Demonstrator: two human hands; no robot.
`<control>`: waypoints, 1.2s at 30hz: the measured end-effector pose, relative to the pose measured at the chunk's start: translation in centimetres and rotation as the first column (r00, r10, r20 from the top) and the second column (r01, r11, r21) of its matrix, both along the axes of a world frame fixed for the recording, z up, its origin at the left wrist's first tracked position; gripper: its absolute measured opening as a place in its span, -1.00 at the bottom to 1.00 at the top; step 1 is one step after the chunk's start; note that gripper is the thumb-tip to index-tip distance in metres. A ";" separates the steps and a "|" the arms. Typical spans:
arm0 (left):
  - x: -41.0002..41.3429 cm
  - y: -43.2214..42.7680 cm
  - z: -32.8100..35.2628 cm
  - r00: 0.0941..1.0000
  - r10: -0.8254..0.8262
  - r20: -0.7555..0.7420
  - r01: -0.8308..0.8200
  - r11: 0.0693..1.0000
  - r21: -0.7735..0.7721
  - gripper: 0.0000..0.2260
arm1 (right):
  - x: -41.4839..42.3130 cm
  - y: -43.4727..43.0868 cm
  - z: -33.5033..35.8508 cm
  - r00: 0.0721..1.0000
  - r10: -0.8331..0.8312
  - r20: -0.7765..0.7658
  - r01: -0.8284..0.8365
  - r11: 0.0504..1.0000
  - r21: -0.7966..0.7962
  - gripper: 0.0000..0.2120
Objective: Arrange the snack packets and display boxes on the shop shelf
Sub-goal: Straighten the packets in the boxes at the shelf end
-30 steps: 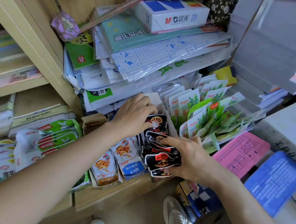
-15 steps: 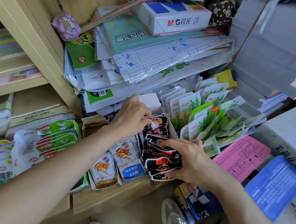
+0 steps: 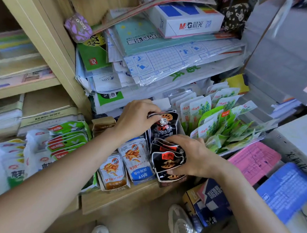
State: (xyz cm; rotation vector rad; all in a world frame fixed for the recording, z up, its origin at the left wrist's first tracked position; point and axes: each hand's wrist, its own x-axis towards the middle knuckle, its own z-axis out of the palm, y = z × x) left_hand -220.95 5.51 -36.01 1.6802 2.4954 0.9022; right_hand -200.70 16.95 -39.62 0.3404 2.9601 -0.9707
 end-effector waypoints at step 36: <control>6.4 -8.1 -0.5 0.994 -0.111 0.025 0.112 0.992 -0.051 -0.76 | 6.8 -10.0 -4.0 0.961 -0.239 -0.142 0.276 0.881 0.385 -0.29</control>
